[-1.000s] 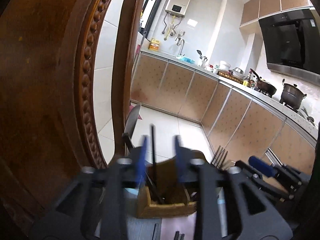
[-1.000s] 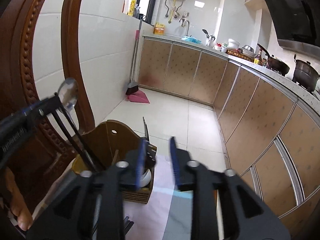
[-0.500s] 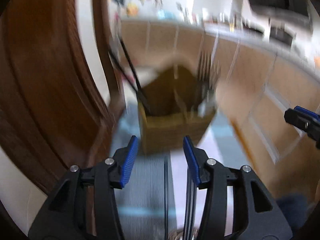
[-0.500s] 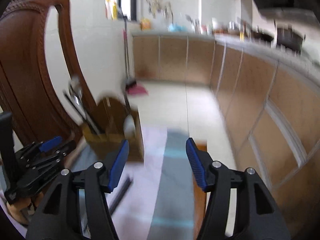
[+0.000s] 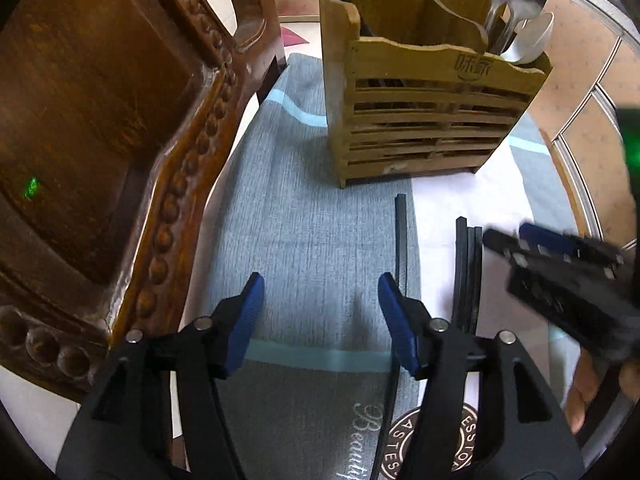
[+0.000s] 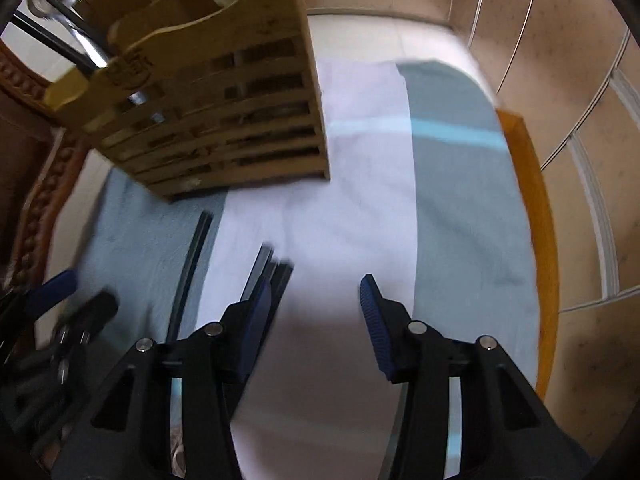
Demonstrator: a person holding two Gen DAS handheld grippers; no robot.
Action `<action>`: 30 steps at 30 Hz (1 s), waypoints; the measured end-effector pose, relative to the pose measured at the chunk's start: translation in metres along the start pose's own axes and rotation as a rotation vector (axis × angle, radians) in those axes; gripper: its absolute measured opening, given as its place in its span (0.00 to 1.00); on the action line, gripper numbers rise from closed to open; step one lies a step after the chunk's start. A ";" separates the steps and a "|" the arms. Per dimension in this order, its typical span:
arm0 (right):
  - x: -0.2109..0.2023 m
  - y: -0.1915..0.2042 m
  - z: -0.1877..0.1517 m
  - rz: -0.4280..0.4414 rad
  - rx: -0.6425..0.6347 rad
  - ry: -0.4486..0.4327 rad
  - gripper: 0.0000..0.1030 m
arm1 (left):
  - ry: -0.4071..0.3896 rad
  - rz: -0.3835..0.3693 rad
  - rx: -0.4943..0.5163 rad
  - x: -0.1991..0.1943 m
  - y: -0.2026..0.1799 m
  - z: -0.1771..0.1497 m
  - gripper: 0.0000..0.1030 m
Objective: Organize utensils
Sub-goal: 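Lower both open tools back to the remaining chopsticks, then grasp a black chopstick with left tool while right tool grasps another chopstick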
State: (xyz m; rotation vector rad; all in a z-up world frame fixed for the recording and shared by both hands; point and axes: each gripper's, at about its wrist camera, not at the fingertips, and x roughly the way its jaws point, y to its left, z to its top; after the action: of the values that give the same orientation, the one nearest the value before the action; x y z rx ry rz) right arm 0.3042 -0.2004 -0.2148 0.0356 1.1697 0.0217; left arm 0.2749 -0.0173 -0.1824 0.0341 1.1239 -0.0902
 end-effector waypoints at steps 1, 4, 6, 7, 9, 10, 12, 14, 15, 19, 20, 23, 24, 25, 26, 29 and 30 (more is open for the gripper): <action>0.002 0.001 0.004 -0.024 -0.003 -0.008 0.46 | 0.000 0.002 0.002 0.000 0.000 -0.001 0.61; 0.017 0.008 0.017 -0.131 -0.032 0.009 0.46 | 0.007 0.001 0.006 0.002 -0.001 0.001 0.61; 0.020 0.014 0.018 -0.147 -0.061 0.010 0.46 | 0.013 -0.001 0.006 0.003 0.000 0.001 0.61; 0.020 0.019 0.017 -0.153 -0.086 0.008 0.46 | 0.016 -0.002 0.005 0.003 0.000 0.001 0.61; 0.021 0.029 0.014 -0.126 -0.110 0.018 0.46 | 0.019 -0.001 0.005 0.005 0.000 0.001 0.61; 0.021 0.033 0.012 -0.112 -0.119 0.024 0.46 | 0.021 0.000 0.006 0.006 -0.002 0.002 0.61; 0.021 0.043 0.009 -0.083 -0.147 0.043 0.46 | 0.022 0.004 0.009 0.007 -0.002 0.002 0.62; 0.019 0.047 0.004 -0.071 -0.165 0.056 0.46 | 0.024 0.005 0.014 0.009 -0.003 0.002 0.62; 0.018 0.049 0.002 -0.077 -0.177 0.058 0.44 | 0.025 0.005 0.017 0.009 -0.004 0.002 0.62; 0.013 0.041 -0.004 -0.082 -0.174 0.081 0.34 | 0.029 0.007 0.026 0.013 -0.008 0.002 0.62; 0.010 0.037 -0.006 -0.078 -0.173 0.095 0.31 | 0.030 0.007 0.027 0.013 -0.009 0.000 0.62; 0.009 0.033 -0.004 -0.057 -0.177 0.111 0.18 | 0.041 -0.010 0.022 0.020 -0.010 0.000 0.62; 0.008 0.032 -0.005 -0.054 -0.175 0.112 0.18 | 0.043 -0.017 0.019 0.024 -0.009 0.001 0.62; 0.007 0.032 -0.005 -0.047 -0.172 0.114 0.18 | 0.044 -0.024 0.017 0.025 -0.009 0.003 0.62; 0.006 0.030 -0.006 -0.043 -0.172 0.114 0.18 | 0.052 -0.037 0.015 0.029 -0.010 0.005 0.62; 0.001 0.019 -0.008 -0.068 -0.194 0.091 0.17 | 0.069 -0.051 0.014 0.040 -0.014 0.012 0.62; -0.001 0.015 -0.010 -0.079 -0.201 0.085 0.17 | 0.076 -0.054 0.015 0.044 -0.016 0.014 0.62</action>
State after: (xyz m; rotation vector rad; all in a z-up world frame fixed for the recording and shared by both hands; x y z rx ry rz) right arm 0.2951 -0.1855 -0.2174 -0.1905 1.2484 0.0713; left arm 0.3052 -0.0368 -0.2155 0.0209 1.2003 -0.1467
